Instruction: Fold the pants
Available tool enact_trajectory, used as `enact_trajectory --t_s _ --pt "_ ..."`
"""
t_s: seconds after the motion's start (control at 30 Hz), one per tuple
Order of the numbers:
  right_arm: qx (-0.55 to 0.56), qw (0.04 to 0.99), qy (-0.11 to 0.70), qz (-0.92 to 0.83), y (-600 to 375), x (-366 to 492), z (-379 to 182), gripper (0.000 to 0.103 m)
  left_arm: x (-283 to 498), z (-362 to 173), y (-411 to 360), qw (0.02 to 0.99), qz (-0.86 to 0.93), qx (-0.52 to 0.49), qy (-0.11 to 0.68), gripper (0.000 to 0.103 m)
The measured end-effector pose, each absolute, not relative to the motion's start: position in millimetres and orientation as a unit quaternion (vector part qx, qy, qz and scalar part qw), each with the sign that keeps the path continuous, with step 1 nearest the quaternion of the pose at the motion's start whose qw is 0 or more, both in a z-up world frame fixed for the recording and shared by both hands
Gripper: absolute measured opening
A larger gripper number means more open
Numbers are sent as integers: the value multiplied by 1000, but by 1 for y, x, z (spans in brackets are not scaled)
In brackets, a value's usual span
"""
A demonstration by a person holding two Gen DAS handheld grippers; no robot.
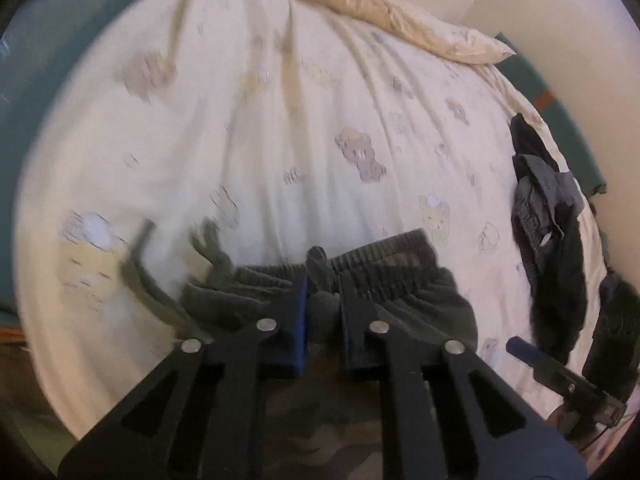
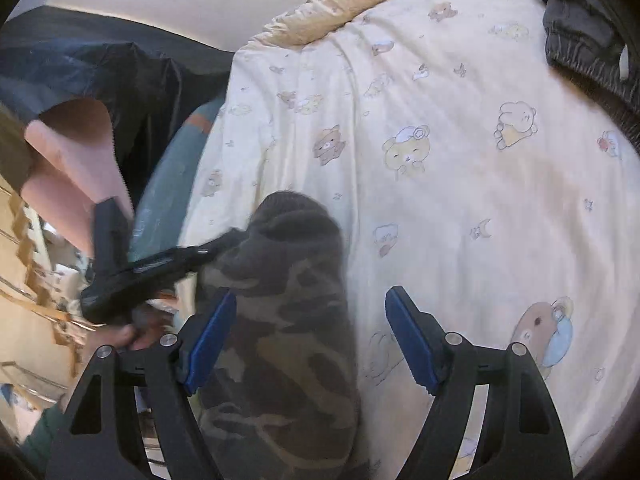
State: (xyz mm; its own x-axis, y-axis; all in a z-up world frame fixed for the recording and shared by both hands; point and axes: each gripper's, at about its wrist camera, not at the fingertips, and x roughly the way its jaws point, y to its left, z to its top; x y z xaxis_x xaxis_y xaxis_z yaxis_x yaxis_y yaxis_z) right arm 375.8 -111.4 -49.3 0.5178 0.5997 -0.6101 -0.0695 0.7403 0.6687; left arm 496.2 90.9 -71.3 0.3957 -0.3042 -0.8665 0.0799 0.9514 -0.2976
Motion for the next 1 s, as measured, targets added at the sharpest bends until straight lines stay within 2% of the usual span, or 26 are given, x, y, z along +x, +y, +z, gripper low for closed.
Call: enact_trajectory --t_s 0.13,0.27,0.33,0.4,0.43,0.5,0.6,0.63,0.7,0.73,0.87,0.93,1.0 --pt "259 831 455 187 -113 395 -58 78 490 -37 112 871 -80 -92 477 10" --pt "239 827 459 219 -77 428 -65 74 498 -61 104 860 -68 -45 504 10" --pt "161 831 488 212 -41 456 -80 72 501 -72 100 859 -45 -10 510 10" --pt "149 818 526 179 -30 485 -106 69 504 -82 103 853 -21 3 522 11" --pt "135 827 527 145 -30 499 -111 62 505 -88 109 846 -17 -8 532 11" --pt "124 854 497 93 -42 519 -97 61 503 -90 112 846 -13 -2 532 13" --pt "221 834 481 155 -70 530 -78 61 494 -85 118 854 -17 -9 520 26" --pt "223 826 489 170 -73 531 -76 61 492 -84 123 851 -16 -23 525 35" --pt "220 808 508 203 -77 529 -77 63 482 -73 130 851 -18 -60 522 36" --pt "223 794 521 220 -79 526 -81 67 469 -64 132 852 -32 -83 516 38" --pt "237 737 580 253 -73 508 -113 68 411 -46 122 840 -62 -103 529 57" --pt "183 726 614 248 -52 503 -131 68 379 -52 113 821 -73 -104 557 57" --pt "125 771 591 200 -41 500 -125 68 344 -61 109 798 -77 -114 587 57"
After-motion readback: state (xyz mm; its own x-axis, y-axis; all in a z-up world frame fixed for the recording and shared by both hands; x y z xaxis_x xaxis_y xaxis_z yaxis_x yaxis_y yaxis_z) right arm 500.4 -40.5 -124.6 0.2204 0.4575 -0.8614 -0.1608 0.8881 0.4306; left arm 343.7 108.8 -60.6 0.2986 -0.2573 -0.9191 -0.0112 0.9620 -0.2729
